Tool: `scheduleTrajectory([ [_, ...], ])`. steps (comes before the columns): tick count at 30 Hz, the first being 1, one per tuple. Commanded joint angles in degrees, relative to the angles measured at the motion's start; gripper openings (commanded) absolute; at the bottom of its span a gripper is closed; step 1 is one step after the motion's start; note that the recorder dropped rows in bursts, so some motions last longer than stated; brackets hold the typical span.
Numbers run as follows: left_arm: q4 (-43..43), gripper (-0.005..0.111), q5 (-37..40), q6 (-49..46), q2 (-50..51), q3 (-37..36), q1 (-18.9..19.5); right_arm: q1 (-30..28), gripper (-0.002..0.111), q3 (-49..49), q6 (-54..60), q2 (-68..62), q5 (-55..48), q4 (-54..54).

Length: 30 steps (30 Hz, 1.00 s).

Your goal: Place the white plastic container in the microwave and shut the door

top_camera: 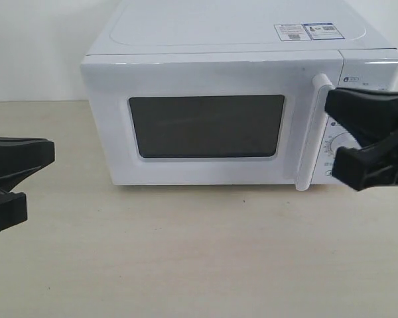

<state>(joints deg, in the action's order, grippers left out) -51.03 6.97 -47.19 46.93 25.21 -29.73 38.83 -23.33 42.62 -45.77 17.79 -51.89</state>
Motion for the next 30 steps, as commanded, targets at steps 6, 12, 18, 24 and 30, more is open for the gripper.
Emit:
scheduleTrajectory([
  [6,0.02,0.004,-0.73,-0.15,-0.23,-0.13,-0.20,0.11,0.000,0.23,-0.09,6.83,0.53,0.22],
  [12,0.02,0.004,-0.73,-0.15,-0.23,-0.13,-0.20,-1.13,0.000,0.53,2.35,11.23,-1.51,0.22],
  [18,0.02,0.004,-1.20,-0.15,-0.23,-0.13,-0.20,-18.26,0.000,5.13,0.77,18.74,-16.91,0.22],
  [24,0.02,0.004,-1.20,-0.15,-0.23,-0.13,-0.20,-35.62,0.000,9.69,-1.69,26.79,-22.10,-0.24],
  [30,0.02,0.004,-1.36,-0.15,-0.23,-0.13,-0.20,-40.44,0.000,9.69,-1.59,27.73,-23.56,-0.24],
])
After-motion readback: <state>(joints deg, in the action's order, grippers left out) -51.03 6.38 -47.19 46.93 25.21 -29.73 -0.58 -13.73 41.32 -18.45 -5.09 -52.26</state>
